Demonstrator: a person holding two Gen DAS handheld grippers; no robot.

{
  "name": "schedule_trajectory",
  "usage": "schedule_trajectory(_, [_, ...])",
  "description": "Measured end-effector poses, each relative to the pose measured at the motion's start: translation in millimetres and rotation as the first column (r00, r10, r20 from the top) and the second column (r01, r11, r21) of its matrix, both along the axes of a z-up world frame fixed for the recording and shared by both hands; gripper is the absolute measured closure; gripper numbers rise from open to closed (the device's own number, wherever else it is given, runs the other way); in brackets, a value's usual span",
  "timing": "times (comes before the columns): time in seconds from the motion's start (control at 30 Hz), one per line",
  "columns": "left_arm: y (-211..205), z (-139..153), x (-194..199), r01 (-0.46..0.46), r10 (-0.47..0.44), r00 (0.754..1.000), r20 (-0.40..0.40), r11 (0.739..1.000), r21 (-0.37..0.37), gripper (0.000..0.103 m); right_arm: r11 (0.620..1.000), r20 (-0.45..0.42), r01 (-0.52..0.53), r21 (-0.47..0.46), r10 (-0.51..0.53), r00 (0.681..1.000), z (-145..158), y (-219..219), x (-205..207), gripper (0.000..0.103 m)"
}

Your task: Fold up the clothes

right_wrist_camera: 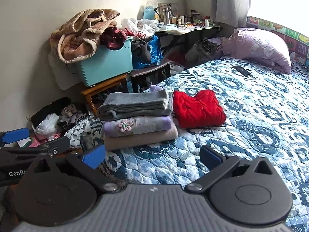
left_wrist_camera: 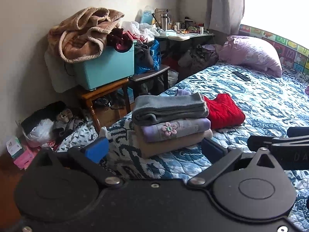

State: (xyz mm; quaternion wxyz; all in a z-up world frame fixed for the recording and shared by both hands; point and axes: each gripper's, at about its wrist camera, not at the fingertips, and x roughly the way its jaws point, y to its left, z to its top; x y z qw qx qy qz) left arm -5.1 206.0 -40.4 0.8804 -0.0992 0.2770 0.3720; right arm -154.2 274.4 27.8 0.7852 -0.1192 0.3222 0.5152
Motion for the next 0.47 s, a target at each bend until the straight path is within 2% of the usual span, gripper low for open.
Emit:
schedule_trajectory(0.3, [2.3,-1.2,1.0,-0.011,0.011,1.0,-0.002,1.0,0.004,0.0,1.0,-0.015,-0.003,-0.008,0.003,1.0,-5.9,5.7,2.1,0.0])
schedule_trajectory(0.47, [2.3,1.2,-3.2,-0.026,0.025,0.999,0.032,0.999,0.025,0.0,1.0,-0.026,-0.002,-0.007,0.001,1.0,-7.3,7.9,5.2,0.0])
